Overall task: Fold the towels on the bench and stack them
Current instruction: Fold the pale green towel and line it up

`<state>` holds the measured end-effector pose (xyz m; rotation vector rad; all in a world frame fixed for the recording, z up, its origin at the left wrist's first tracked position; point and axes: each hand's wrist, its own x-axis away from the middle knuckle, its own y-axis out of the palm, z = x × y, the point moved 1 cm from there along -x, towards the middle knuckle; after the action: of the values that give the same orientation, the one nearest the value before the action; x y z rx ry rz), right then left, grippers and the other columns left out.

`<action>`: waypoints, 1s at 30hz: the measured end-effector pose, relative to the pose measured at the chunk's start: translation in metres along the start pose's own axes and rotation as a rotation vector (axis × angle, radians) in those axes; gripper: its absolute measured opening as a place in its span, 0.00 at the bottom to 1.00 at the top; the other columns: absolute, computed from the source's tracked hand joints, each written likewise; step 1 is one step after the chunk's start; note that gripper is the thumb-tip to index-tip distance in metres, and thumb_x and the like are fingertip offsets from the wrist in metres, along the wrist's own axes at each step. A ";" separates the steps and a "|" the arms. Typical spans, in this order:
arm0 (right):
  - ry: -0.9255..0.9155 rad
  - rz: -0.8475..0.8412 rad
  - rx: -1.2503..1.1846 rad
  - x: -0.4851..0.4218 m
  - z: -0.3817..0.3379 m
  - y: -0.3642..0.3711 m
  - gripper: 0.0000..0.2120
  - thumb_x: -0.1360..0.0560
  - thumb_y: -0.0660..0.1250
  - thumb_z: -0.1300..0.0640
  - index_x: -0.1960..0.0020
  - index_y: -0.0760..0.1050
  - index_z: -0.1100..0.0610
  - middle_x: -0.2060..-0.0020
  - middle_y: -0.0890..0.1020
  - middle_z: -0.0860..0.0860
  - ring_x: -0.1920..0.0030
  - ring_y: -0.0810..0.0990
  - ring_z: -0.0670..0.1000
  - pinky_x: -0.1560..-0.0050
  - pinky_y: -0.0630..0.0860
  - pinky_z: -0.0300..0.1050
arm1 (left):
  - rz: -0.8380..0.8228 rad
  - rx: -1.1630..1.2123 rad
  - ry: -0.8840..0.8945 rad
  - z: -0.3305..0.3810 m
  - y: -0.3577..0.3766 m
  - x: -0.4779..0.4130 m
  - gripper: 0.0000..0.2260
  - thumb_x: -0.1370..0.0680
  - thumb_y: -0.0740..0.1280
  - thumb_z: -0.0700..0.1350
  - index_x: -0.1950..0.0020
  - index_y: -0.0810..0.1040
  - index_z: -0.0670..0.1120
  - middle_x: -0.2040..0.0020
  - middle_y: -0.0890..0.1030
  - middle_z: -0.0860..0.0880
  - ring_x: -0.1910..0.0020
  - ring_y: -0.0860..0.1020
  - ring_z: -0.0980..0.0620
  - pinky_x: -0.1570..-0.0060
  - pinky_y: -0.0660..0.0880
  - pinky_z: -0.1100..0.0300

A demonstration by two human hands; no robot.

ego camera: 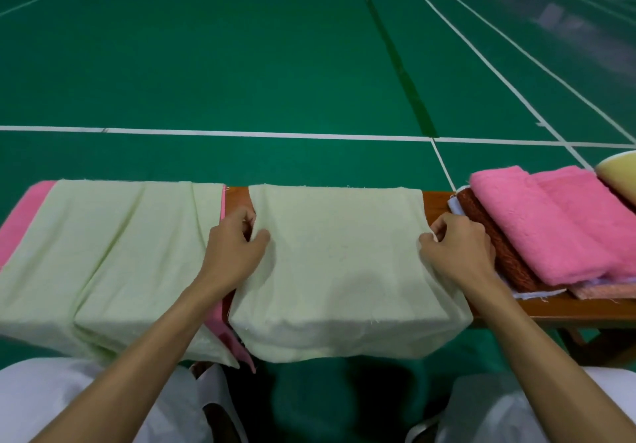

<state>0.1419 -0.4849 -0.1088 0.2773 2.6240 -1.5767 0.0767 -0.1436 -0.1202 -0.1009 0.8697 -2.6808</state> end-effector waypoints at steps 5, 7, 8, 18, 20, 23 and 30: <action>0.094 -0.066 -0.358 -0.006 -0.001 -0.007 0.03 0.23 0.68 0.60 0.50 0.75 0.57 0.60 0.81 0.50 0.57 0.80 0.54 0.58 0.73 0.47 | -0.162 0.317 -0.065 0.008 -0.012 0.002 0.23 0.23 0.74 0.38 0.35 0.72 0.57 0.45 0.85 0.53 0.52 0.86 0.54 0.50 0.83 0.50; 0.158 -0.214 -0.606 -0.004 -0.005 -0.012 0.16 0.23 0.69 0.66 0.39 0.73 0.54 0.56 0.83 0.50 0.56 0.84 0.53 0.59 0.77 0.44 | -0.223 0.347 -0.039 0.010 -0.021 0.001 0.29 0.24 0.74 0.32 0.31 0.73 0.58 0.48 0.87 0.52 0.50 0.86 0.53 0.48 0.83 0.53; 0.152 -0.298 -0.703 -0.003 -0.005 -0.015 0.21 0.24 0.70 0.69 0.36 0.72 0.52 0.55 0.86 0.52 0.57 0.87 0.53 0.60 0.80 0.44 | -0.250 0.314 -0.038 0.009 -0.025 -0.002 0.28 0.24 0.74 0.32 0.30 0.75 0.56 0.52 0.87 0.49 0.51 0.86 0.50 0.47 0.83 0.51; 0.060 -0.272 -0.917 -0.005 0.002 -0.036 0.17 0.25 0.72 0.72 0.39 0.82 0.61 0.50 0.88 0.53 0.49 0.87 0.54 0.53 0.84 0.42 | -0.231 0.190 -0.042 -0.003 -0.054 -0.023 0.17 0.27 0.79 0.39 0.41 0.85 0.53 0.62 0.81 0.37 0.63 0.77 0.43 0.57 0.76 0.51; 0.061 -0.242 -0.882 -0.006 0.003 -0.039 0.16 0.26 0.74 0.70 0.40 0.83 0.59 0.50 0.88 0.52 0.49 0.88 0.53 0.50 0.85 0.48 | -0.196 0.203 -0.028 -0.006 -0.059 -0.025 0.15 0.27 0.79 0.39 0.43 0.86 0.52 0.59 0.85 0.37 0.60 0.81 0.42 0.54 0.78 0.47; 0.062 -0.189 -0.834 -0.007 0.002 -0.043 0.14 0.27 0.76 0.68 0.43 0.84 0.57 0.52 0.88 0.52 0.51 0.88 0.53 0.47 0.84 0.55 | -0.183 0.152 0.027 -0.006 -0.067 -0.025 0.14 0.27 0.80 0.43 0.45 0.87 0.58 0.58 0.86 0.36 0.60 0.79 0.45 0.53 0.75 0.49; -0.039 0.085 -0.420 -0.001 -0.004 -0.049 0.13 0.32 0.82 0.59 0.48 0.87 0.56 0.62 0.87 0.47 0.61 0.85 0.45 0.51 0.84 0.48 | -0.065 -0.076 0.189 0.005 -0.070 -0.016 0.05 0.26 0.79 0.44 0.51 0.88 0.50 0.61 0.87 0.55 0.65 0.82 0.59 0.62 0.77 0.64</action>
<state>0.1340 -0.5040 -0.0638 0.3178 2.7824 -0.9621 0.0729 -0.0875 -0.0746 0.1107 1.0422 -2.7507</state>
